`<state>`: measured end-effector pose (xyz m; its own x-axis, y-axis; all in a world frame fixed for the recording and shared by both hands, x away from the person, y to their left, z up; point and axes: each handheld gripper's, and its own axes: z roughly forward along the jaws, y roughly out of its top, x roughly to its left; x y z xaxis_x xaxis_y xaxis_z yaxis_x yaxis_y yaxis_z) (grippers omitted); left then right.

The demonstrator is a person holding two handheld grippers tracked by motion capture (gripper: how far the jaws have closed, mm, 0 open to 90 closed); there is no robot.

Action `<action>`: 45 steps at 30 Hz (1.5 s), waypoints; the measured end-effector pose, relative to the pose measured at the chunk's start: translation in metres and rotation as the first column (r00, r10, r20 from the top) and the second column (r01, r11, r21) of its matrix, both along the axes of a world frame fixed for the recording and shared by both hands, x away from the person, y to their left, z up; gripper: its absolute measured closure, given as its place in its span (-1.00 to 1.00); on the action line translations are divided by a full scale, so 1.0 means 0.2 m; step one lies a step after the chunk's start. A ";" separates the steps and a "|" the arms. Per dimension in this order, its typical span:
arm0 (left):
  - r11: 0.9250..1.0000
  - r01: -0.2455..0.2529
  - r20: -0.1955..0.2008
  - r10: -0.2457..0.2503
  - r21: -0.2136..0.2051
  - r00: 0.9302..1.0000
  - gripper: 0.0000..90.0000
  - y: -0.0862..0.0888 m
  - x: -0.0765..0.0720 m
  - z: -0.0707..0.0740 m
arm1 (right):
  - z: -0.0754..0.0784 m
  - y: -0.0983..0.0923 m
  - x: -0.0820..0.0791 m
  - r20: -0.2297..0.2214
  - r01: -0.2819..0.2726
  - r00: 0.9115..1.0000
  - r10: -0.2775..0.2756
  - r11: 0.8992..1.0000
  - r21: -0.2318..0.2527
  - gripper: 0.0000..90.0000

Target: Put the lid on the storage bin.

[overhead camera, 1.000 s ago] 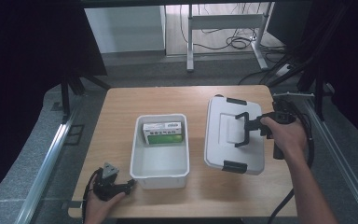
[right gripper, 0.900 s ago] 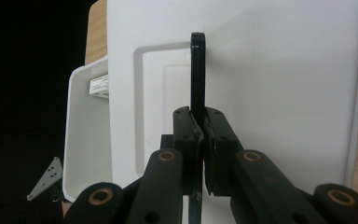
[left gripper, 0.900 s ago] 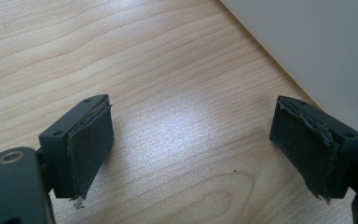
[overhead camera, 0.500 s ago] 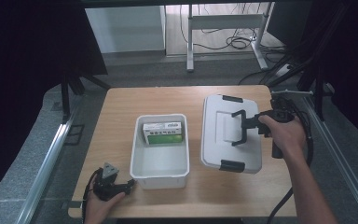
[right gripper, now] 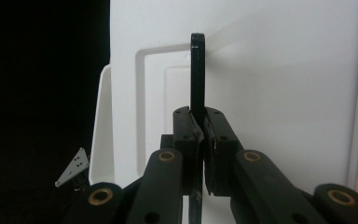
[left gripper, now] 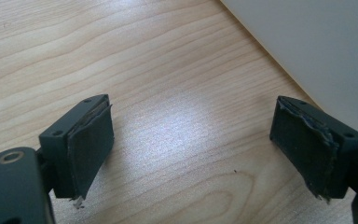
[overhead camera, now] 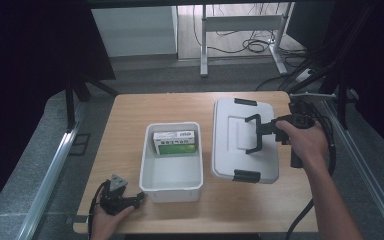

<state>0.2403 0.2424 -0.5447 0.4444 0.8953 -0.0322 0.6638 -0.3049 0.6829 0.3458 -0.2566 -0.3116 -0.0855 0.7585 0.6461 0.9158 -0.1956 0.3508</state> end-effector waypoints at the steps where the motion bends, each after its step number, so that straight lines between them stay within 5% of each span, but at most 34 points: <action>1: 1.000 0.000 0.000 0.000 0.000 1.000 -0.70 0.00 0.00 0.00 | 0.01 0.00 0.00 -0.001 -0.004 1.000 0.004 1.000 -0.001 0.88; 18: 1.000 0.000 0.000 0.000 -0.001 1.000 -0.70 0.00 0.00 0.00 | 0.08 0.08 -0.01 0.023 -0.036 0.999 0.036 0.999 0.019 0.88; 45: 1.000 0.001 0.000 -0.001 0.000 1.000 -0.71 0.00 0.00 0.00 | 0.07 0.28 0.02 0.000 -0.094 0.996 0.094 0.995 0.027 0.88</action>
